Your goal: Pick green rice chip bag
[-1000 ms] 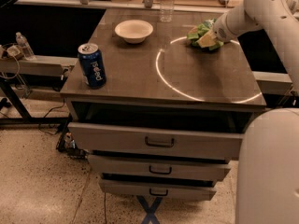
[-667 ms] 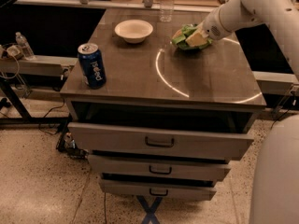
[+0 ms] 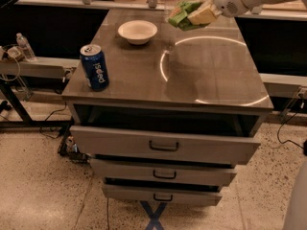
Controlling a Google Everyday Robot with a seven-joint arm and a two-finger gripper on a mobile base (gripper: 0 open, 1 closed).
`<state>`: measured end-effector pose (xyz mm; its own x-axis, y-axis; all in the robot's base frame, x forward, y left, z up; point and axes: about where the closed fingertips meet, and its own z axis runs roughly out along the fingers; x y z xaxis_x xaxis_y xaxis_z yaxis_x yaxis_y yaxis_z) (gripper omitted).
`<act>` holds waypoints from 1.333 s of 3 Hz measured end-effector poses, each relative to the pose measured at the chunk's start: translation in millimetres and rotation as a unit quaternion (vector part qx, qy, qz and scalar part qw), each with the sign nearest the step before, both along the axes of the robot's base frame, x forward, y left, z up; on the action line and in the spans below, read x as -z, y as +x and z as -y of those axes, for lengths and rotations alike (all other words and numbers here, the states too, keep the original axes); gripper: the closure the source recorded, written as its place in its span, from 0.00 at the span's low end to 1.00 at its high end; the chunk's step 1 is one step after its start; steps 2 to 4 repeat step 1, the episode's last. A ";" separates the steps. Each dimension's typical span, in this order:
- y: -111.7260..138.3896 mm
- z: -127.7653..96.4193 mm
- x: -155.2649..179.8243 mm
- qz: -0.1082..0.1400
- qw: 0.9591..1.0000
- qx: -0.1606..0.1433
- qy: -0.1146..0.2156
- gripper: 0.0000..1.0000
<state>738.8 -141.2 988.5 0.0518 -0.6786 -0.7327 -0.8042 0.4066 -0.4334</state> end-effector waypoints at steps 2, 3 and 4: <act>0.2 -0.6 -1.9 0.004 1.000 -0.003 -0.001 1.00; 0.2 -0.6 -1.9 0.004 1.000 -0.003 -0.001 1.00; 0.2 -0.6 -1.9 0.004 1.000 -0.003 -0.001 1.00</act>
Offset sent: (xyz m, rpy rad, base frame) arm 0.0000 0.0000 0.0000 0.0000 0.0000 0.0000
